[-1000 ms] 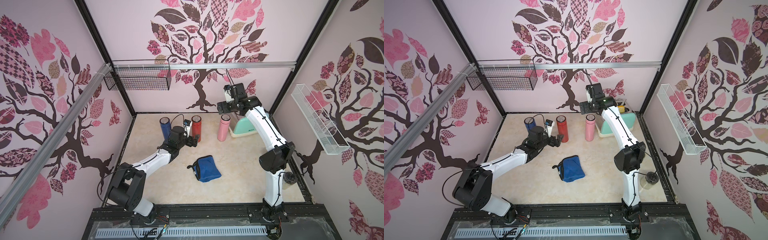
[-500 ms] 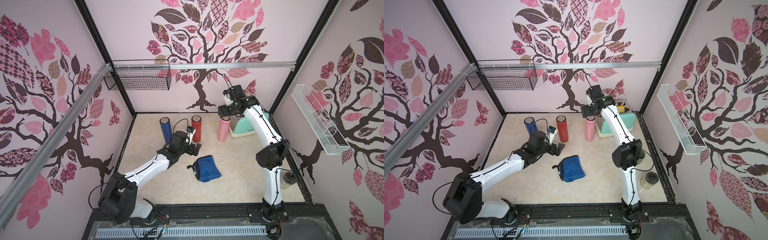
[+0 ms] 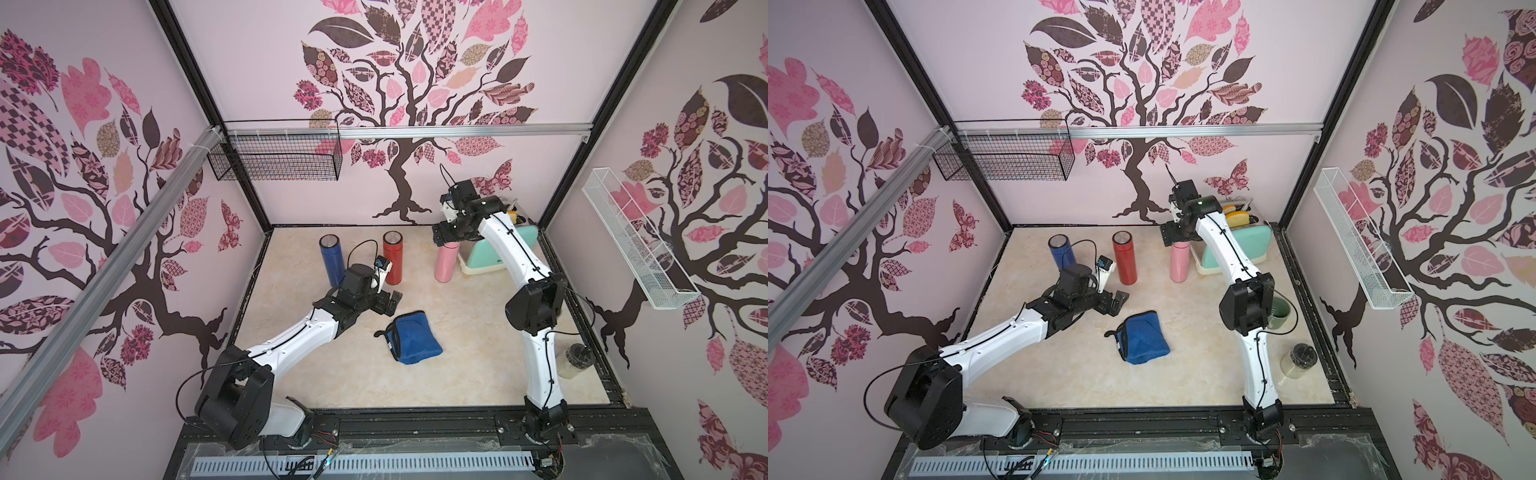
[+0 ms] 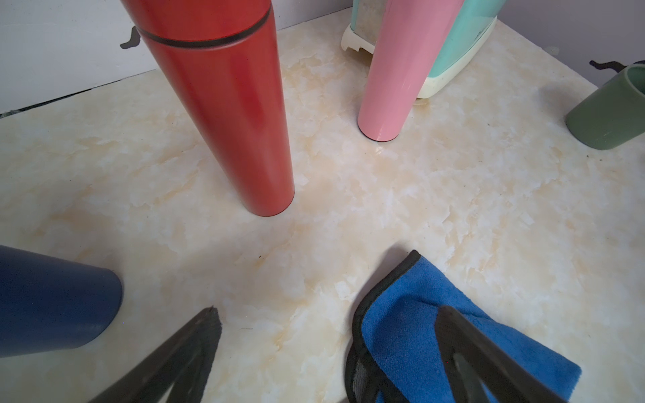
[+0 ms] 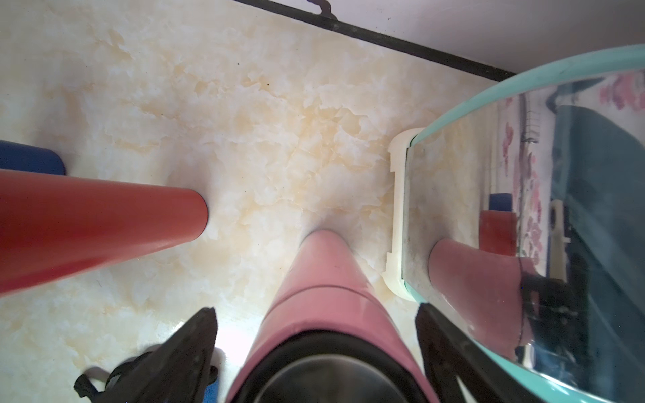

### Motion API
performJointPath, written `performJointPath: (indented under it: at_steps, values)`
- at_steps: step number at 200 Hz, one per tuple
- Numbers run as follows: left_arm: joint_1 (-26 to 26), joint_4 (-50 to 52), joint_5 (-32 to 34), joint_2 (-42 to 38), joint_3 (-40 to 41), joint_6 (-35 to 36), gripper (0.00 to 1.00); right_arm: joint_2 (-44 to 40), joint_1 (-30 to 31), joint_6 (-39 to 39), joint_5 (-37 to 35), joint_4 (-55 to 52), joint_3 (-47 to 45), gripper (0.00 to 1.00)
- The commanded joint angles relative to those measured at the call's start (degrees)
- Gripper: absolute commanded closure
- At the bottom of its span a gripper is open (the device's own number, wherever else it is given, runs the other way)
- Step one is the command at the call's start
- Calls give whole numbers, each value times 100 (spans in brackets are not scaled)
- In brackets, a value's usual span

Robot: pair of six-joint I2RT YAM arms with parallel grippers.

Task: Wipe the surface of the thermos
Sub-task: Pick up the thermos from the center of the board.

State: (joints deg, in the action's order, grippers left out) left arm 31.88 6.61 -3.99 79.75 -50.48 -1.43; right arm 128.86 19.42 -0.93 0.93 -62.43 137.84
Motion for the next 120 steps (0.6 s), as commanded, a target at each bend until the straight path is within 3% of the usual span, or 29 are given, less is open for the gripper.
performJointPath:
  at_steps: [1, 82, 120]
  values:
    - [29, 82, -57, -3, 12, 87, 2, 67, -30, -106, 56, -255, -3, 10]
    - [29, 172, -69, -30, 29, 151, 2, 289, -26, -188, 101, -445, 119, 11]
    - [37, 208, -93, -10, 21, 152, 2, 315, -33, -216, 126, -460, 104, 16]
